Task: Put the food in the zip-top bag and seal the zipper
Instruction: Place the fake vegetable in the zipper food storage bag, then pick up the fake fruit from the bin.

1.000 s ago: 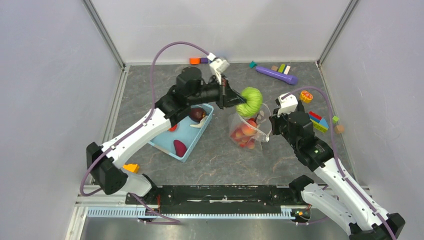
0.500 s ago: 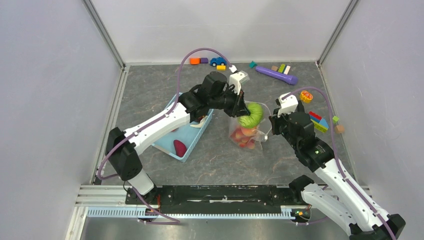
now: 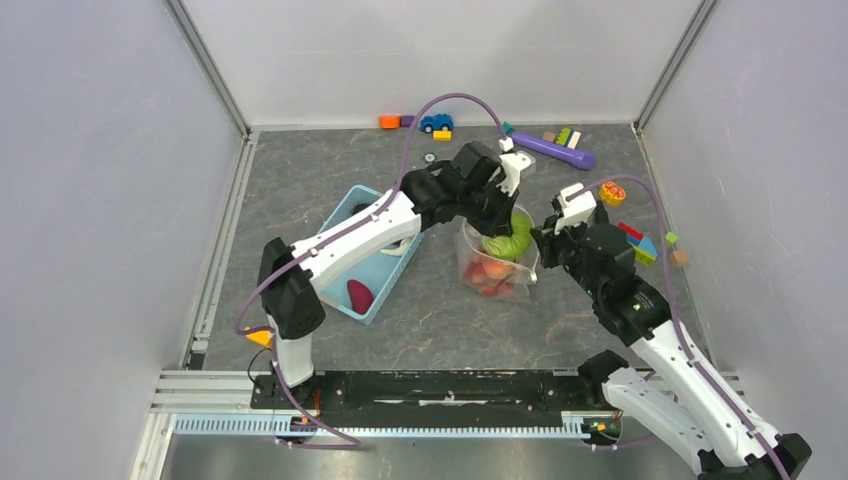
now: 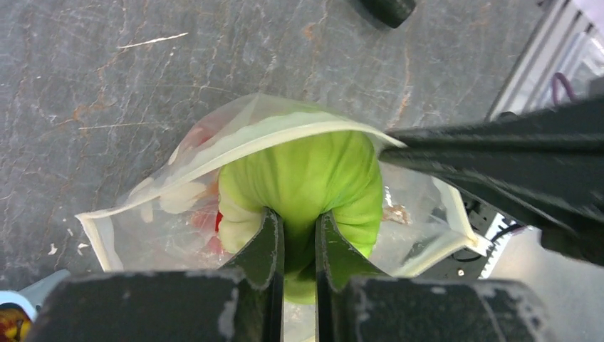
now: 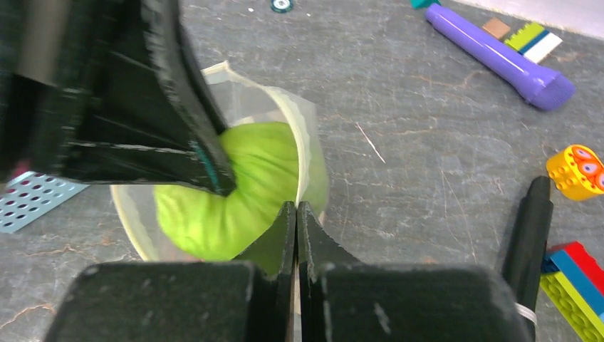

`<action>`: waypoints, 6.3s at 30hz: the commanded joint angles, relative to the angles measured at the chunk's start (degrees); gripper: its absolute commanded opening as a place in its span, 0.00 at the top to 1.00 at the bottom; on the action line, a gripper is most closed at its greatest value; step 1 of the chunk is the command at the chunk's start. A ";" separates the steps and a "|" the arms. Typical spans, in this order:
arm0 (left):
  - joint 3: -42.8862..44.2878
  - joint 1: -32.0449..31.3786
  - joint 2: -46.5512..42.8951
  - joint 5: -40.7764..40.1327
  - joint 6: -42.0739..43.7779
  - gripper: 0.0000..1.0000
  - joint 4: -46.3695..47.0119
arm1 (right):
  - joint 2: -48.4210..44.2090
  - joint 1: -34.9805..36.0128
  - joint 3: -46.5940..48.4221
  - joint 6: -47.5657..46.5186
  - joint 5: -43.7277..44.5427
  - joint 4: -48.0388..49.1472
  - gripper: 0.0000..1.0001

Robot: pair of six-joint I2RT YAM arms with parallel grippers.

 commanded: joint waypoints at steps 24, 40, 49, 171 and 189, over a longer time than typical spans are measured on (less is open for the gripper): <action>1.31 -2.60 5.72 -39.18 -13.96 0.98 -5.01 | -7.12 0.19 -1.11 3.19 -1.28 6.10 1.00; 0.57 -2.60 4.33 -21.94 -9.52 0.25 -1.05 | -4.84 0.19 -1.05 2.42 0.38 4.22 1.00; -1.06 -2.59 -1.09 -11.89 -9.26 0.00 2.47 | -5.10 0.12 -1.31 1.62 0.82 3.52 1.00; -49.76 34.85 -13.00 -36.02 -26.44 0.10 12.08 | -6.74 0.16 -4.25 0.40 5.14 3.30 1.00; -48.44 34.84 -14.99 -32.93 -26.26 0.72 10.11 | -6.78 0.19 -4.30 0.53 5.10 3.28 1.00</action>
